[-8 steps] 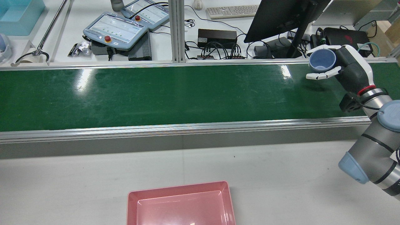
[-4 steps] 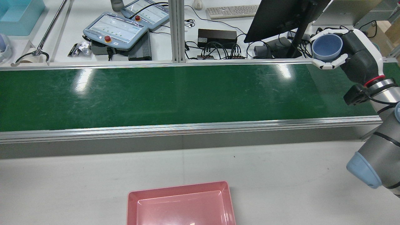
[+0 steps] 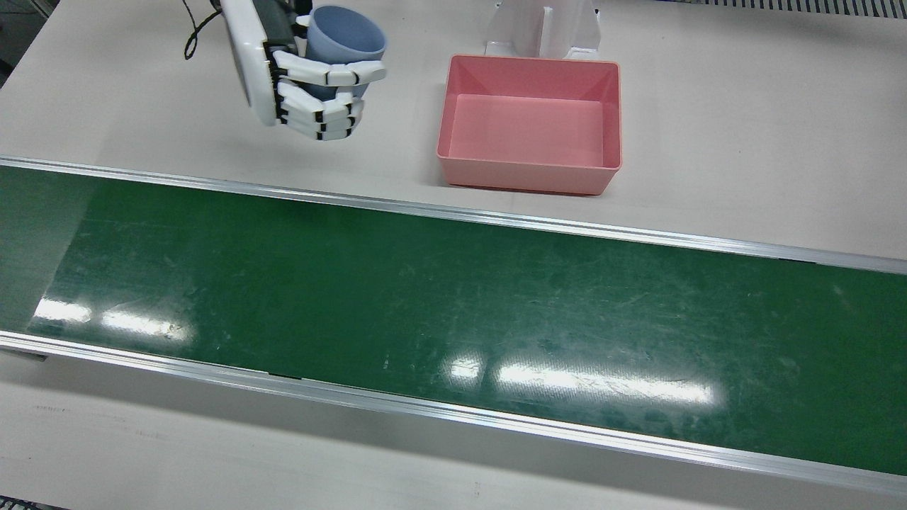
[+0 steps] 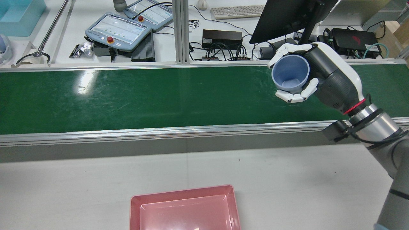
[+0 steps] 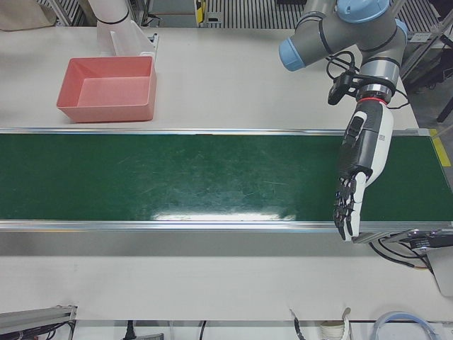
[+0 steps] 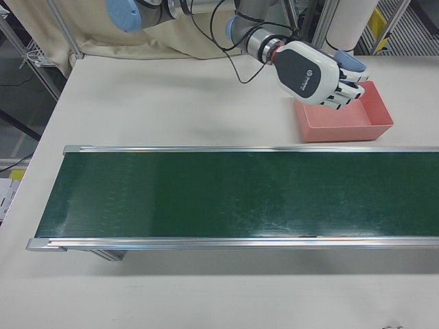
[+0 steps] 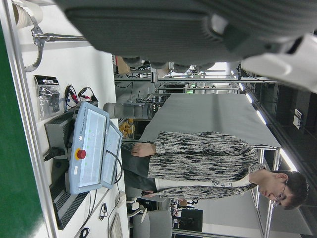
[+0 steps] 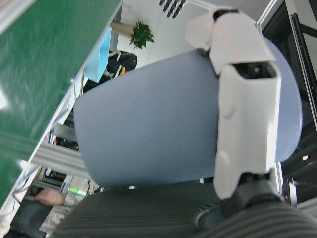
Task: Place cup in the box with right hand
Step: 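Carry the cup with the right hand down toward the pink tray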
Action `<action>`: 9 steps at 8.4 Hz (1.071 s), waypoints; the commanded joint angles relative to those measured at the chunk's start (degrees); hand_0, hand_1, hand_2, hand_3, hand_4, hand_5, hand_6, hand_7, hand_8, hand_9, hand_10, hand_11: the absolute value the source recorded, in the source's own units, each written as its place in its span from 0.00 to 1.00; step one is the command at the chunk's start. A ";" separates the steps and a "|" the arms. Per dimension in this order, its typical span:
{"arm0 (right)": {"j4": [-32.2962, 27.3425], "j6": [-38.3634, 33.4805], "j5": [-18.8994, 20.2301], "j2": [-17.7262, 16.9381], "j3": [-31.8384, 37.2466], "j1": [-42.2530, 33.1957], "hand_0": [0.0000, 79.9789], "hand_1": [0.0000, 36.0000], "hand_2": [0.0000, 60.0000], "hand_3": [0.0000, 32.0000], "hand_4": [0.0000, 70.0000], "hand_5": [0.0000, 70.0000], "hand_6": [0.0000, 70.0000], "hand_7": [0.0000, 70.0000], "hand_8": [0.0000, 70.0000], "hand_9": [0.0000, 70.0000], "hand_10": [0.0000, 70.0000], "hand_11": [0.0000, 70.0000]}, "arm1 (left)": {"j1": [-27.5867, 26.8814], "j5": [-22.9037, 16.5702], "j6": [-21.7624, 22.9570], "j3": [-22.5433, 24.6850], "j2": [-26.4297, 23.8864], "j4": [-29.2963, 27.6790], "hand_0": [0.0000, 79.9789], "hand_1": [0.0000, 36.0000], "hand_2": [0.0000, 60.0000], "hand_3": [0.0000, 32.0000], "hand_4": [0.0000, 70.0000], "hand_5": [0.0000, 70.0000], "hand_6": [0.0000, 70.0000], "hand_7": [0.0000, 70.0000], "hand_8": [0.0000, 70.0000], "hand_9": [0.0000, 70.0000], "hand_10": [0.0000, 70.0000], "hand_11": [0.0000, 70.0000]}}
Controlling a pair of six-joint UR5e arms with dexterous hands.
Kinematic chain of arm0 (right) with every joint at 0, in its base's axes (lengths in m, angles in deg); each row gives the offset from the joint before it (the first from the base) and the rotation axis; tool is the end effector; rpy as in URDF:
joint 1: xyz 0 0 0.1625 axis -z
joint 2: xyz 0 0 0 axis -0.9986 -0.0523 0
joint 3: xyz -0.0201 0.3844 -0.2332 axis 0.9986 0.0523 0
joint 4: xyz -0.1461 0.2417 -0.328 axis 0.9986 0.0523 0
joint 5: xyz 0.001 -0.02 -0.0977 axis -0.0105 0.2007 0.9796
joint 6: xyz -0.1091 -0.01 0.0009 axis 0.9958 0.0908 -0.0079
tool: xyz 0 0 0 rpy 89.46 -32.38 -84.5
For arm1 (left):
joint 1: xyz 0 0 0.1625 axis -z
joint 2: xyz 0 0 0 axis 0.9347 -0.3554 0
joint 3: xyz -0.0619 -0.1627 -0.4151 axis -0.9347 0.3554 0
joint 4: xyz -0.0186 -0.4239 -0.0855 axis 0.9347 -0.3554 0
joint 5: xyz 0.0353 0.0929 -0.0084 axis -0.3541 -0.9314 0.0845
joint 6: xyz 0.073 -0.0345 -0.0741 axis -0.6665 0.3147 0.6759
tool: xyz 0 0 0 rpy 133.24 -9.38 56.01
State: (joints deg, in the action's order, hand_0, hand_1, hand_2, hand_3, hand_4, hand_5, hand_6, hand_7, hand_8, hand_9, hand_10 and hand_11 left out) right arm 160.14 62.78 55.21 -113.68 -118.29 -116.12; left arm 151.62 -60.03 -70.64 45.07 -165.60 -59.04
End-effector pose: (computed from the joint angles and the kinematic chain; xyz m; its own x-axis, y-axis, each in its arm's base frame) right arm -0.2683 -0.3694 0.2879 -0.9313 0.1987 0.3054 -0.1462 0.5641 -0.8126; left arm -0.0331 -0.5793 0.5668 -0.9380 -0.3463 -0.0175 -0.0105 0.0787 -0.9968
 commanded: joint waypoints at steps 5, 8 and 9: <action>-17.06 13.38 -7.54 1.00 7.22 23.85 0.99 0.81 0.32 0.00 0.78 0.29 0.42 1.00 0.90 1.00 0.77 1.00 | 0.00 0.00 0.00 0.03 0.00 0.03 0.00 0.00 0.00 0.00 0.00 0.00 0.00 0.00 0.00 0.00 0.00 0.00; -18.69 9.60 -9.13 0.73 10.66 24.11 0.51 0.05 0.01 0.13 0.01 0.02 0.00 0.00 0.00 0.04 0.00 0.00 | 0.00 0.00 0.00 0.03 0.00 0.03 0.00 0.00 0.00 0.00 0.00 0.00 0.00 0.00 0.00 0.00 0.00 0.00; -18.43 9.60 -8.87 0.73 11.28 24.20 0.43 0.06 0.03 0.09 0.05 0.01 0.00 0.00 0.01 0.05 0.00 0.00 | 0.00 0.00 0.00 0.03 0.00 0.03 0.00 0.00 0.00 0.00 0.00 0.00 0.00 0.00 0.00 0.00 0.00 0.00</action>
State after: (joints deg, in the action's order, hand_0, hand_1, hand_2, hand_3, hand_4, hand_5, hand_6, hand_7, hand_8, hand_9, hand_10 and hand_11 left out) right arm 141.96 73.22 46.26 -112.85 -108.80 -92.08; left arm 151.62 -60.04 -70.64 45.10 -165.60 -59.02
